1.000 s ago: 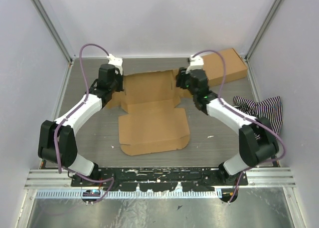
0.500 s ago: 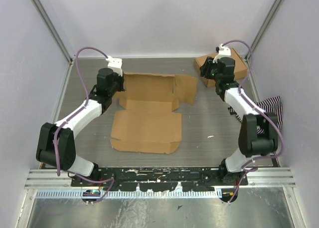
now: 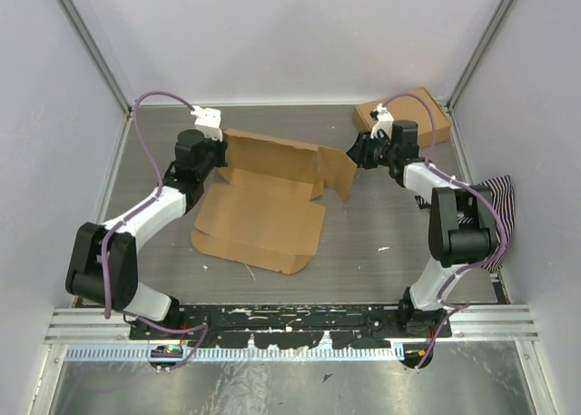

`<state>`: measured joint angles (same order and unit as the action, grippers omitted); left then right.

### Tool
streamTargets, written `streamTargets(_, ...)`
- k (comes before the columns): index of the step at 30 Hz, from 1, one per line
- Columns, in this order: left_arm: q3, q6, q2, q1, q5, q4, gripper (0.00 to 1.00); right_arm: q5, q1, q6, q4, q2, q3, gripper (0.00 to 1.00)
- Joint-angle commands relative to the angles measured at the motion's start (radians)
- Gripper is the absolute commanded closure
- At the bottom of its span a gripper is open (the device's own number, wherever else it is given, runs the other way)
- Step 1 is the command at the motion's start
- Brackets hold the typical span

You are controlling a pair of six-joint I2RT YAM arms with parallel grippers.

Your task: Fold the paper box

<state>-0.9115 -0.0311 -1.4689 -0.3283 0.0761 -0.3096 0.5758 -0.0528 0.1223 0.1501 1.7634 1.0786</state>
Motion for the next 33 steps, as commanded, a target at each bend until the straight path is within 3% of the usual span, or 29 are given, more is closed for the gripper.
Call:
streamTargets(1, 0.031, -0.014, -0.028, 0.0, 0.002, -0.089, 1.0, 0.144, -0.018, -0.076, 0.006, -0.135, -0.039, 0.56)
streamTargets(11, 0.022, -0.034, -0.064, 0.0, -0.001, -0.064, 1.0, 0.149, -0.04, -0.134, -0.063, -0.243, -0.156, 0.49)
streamTargets(21, 0.064, -0.039, -0.062, 0.0, -0.016, -0.079, 1.0, 0.178, -0.1, -0.163, -0.064, -0.237, -0.165, 0.46)
streamTargets(33, 0.161, -0.041, -0.056, -0.001, -0.008, -0.121, 1.0, 0.034, -0.194, -0.175, 0.027, -0.222, -0.162, 0.44)
